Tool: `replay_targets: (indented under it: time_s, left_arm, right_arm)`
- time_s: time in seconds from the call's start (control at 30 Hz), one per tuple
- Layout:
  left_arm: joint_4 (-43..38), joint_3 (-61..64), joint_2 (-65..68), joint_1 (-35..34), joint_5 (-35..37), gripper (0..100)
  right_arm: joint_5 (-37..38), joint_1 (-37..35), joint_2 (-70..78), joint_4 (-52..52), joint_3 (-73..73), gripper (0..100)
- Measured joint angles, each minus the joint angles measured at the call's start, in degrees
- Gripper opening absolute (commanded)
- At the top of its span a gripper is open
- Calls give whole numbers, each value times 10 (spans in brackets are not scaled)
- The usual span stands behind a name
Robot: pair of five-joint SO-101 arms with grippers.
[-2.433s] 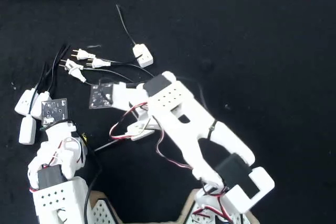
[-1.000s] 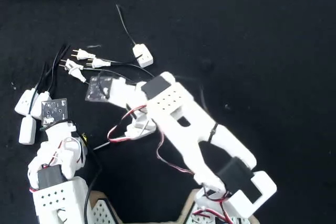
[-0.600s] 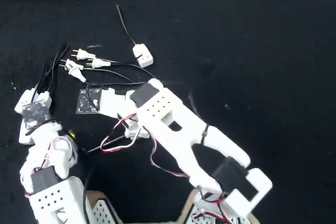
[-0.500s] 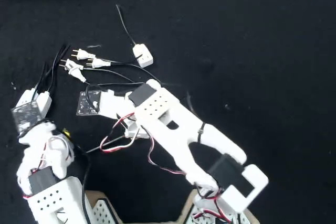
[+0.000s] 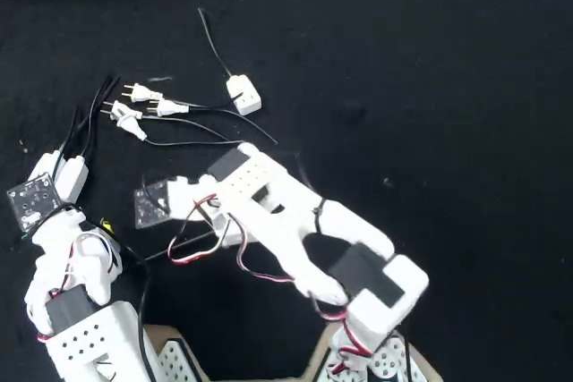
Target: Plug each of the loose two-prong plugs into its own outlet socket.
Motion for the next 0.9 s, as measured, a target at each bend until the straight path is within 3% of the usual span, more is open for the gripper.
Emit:
replay_targets:
  time_s: [0.33,0.6,0.9]
  left_arm:
    - [0,0,0,0,0,181]
    - [0,0,0,1,0,181]
    - [0,0,0,9,0,181]
  right_arm:
    - [41,2,31,-1,1,381]
    - [4,7,-4,51,-32,381]
    - [-18,49,-37,42,-40,381]
